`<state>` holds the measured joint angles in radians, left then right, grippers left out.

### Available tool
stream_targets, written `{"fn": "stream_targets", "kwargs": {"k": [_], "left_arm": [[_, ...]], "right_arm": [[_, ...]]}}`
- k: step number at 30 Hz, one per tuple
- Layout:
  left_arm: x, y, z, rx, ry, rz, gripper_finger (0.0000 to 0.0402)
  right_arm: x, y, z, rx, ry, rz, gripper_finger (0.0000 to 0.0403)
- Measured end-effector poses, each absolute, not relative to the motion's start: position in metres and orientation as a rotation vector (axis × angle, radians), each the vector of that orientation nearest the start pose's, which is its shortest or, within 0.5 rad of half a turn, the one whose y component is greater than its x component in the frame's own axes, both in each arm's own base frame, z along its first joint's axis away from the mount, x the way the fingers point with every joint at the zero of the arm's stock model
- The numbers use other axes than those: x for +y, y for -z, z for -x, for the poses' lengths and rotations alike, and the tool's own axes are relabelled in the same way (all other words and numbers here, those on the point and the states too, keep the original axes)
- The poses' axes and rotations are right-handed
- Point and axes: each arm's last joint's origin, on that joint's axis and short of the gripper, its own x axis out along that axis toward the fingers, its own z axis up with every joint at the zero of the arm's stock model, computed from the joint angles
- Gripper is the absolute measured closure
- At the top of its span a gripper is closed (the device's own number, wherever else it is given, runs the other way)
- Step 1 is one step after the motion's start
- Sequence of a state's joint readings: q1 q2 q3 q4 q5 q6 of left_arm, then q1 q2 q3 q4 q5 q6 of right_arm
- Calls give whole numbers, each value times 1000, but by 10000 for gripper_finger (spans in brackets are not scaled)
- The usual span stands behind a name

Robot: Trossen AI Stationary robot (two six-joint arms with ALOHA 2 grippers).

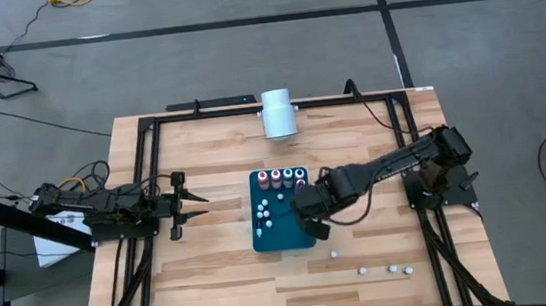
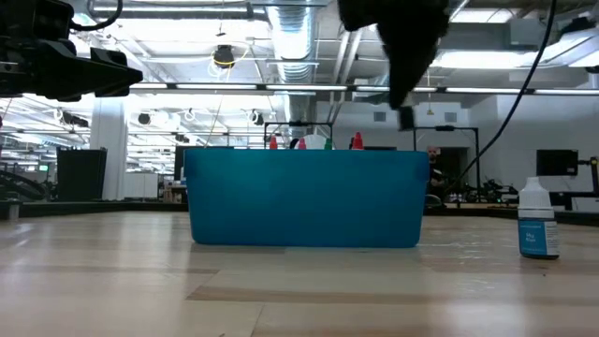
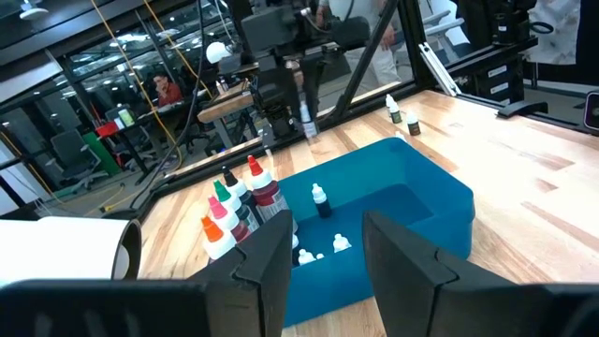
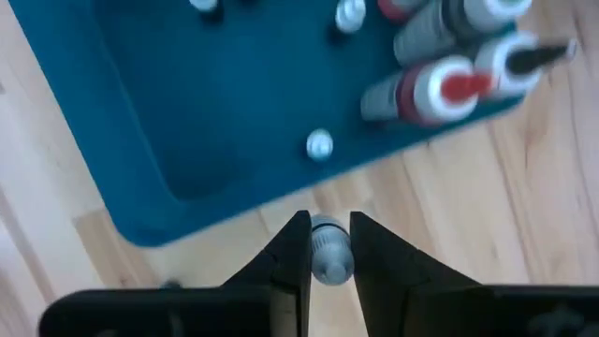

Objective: Pick & Place food coloring
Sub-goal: Put the small black food coloring bottle into the blue bin

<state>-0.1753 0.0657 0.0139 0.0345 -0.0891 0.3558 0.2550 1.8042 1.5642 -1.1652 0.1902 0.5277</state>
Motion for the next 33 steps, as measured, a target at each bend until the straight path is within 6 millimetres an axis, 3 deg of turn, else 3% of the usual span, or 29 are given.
{"fn": "stream_targets", "kwargs": {"k": [6,17,20,33], "left_arm": [[-15,-166,-100,1,88,-357,278],[-15,-166,-100,2,89,-357,278],[-15,-166,-100,3,88,-358,278],[-15,-166,-100,3,88,-357,278]], "right_arm": [[70,-267,-353,1249,238,-90,349],[62,-239,-386,1190,181,-24,349],[60,-224,-388,1240,189,-16,349],[52,-194,-403,1267,231,-32,349]]}}
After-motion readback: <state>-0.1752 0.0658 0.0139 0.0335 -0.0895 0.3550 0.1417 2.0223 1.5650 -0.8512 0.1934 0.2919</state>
